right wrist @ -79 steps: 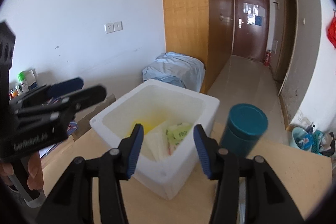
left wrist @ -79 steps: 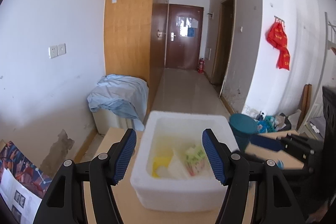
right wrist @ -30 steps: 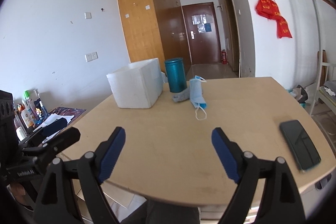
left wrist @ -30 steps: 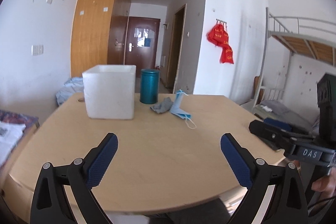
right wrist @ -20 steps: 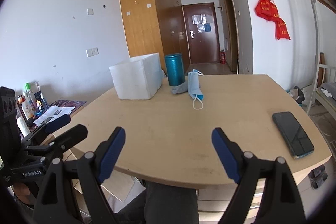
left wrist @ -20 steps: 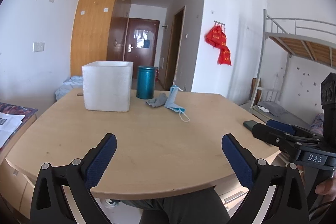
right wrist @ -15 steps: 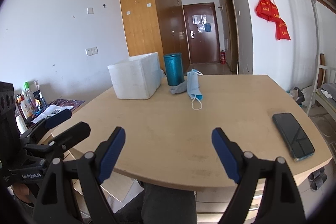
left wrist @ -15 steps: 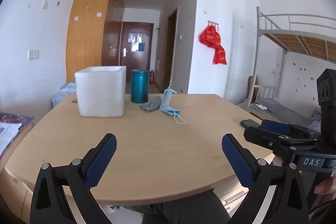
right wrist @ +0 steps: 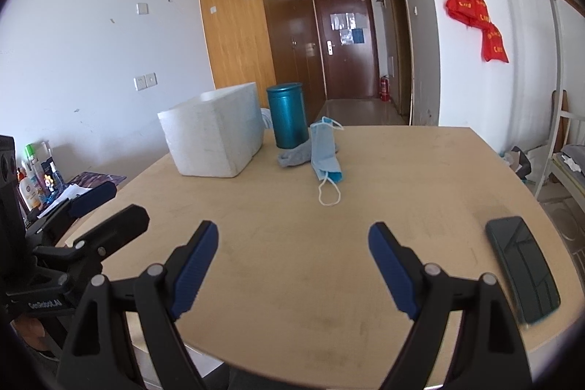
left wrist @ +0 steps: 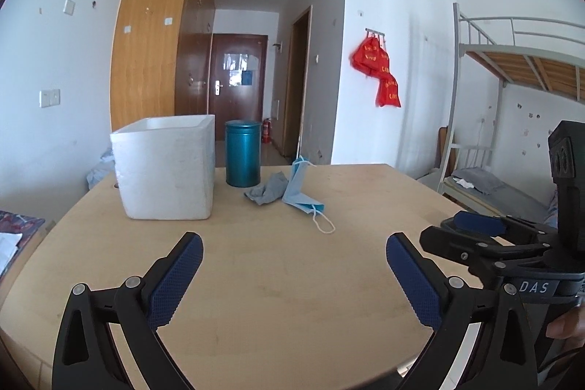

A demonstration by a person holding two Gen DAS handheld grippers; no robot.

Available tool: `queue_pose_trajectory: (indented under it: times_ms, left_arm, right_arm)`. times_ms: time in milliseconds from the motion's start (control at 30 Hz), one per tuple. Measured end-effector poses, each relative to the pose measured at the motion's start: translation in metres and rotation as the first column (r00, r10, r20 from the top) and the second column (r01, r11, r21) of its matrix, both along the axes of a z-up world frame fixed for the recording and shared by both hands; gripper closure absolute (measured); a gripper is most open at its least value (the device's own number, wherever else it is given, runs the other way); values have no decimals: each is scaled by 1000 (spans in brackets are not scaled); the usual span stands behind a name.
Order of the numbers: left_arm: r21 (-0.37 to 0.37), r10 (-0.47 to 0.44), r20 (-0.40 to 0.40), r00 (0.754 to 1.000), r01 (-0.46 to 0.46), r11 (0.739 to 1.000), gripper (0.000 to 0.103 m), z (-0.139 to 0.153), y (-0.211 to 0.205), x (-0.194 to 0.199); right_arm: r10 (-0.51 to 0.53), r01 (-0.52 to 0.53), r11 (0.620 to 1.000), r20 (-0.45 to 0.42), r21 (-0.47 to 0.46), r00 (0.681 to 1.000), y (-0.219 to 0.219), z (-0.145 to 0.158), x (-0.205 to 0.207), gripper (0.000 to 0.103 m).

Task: Organize soft objects
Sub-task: 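Withdraw both tools from the box back toward the sock and mask, then grasp the grey sock with the left tool while the right tool grasps the blue mask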

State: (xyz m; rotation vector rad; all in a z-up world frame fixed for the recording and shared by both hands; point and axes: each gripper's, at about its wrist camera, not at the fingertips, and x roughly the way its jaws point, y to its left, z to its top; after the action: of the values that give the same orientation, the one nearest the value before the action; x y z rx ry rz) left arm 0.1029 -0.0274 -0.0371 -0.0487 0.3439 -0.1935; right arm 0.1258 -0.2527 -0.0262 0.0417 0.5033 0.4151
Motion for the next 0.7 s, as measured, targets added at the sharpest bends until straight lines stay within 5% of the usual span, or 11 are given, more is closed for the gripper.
queue_pose_trajectory:
  times_ms: [700]
  left_arm:
    - [-9, -40, -120, 992, 39, 999, 3, 8, 3, 120]
  right_arm:
    - [13, -18, 998, -99, -57, 995, 22, 11, 117, 16]
